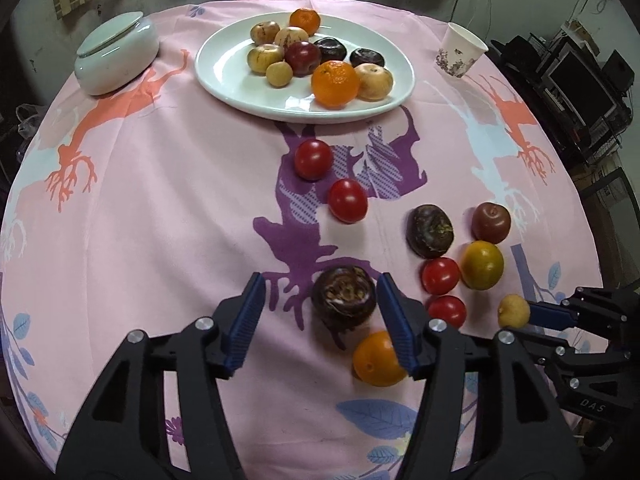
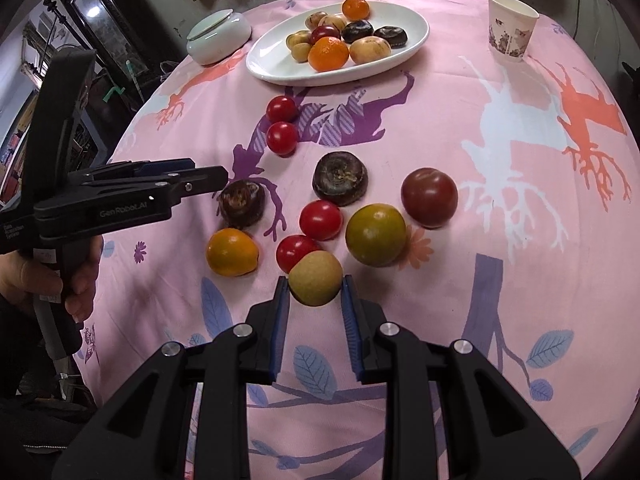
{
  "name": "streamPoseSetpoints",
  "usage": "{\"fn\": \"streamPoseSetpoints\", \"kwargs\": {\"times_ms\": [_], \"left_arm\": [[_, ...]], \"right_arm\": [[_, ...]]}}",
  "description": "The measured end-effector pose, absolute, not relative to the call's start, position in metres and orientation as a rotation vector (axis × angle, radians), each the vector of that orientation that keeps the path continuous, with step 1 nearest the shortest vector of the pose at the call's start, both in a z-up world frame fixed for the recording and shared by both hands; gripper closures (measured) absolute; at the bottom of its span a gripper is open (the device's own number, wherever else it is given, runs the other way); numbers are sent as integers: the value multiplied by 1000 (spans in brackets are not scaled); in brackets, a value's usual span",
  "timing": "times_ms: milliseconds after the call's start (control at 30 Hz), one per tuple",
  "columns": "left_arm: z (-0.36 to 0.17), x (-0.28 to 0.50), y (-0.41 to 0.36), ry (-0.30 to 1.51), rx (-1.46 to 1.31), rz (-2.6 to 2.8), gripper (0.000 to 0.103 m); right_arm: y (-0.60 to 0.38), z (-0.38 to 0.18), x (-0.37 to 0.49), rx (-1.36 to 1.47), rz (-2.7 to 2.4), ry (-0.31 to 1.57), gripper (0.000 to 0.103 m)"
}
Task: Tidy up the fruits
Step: 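Lift both held fruits from the pile toward the white plate, then lower both fruits onto the white plate and open both tools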
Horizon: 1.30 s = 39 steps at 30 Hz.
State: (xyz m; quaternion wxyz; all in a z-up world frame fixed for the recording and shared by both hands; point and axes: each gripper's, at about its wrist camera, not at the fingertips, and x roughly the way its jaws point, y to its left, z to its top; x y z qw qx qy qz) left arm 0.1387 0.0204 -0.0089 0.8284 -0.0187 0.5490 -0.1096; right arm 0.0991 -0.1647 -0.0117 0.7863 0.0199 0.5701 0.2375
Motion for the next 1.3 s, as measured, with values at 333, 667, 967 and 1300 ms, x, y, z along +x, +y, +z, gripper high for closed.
{"fn": "streamPoseSetpoints", "kwargs": {"times_ms": [333, 667, 967, 1300], "left_arm": [[-48, 143, 0, 1286, -26, -243, 59], [-20, 143, 17, 1202, -53, -182, 61], [34, 177, 27, 1071, -63, -171, 61], [26, 251, 34, 1046, -72, -107, 61]], "right_arm": [[-161, -15, 97, 40, 525, 1241, 77], [-167, -10, 99, 50, 511, 1223, 77], [-159, 24, 148, 16, 512, 1097, 77], [-132, 38, 254, 4, 474, 981, 77]]}}
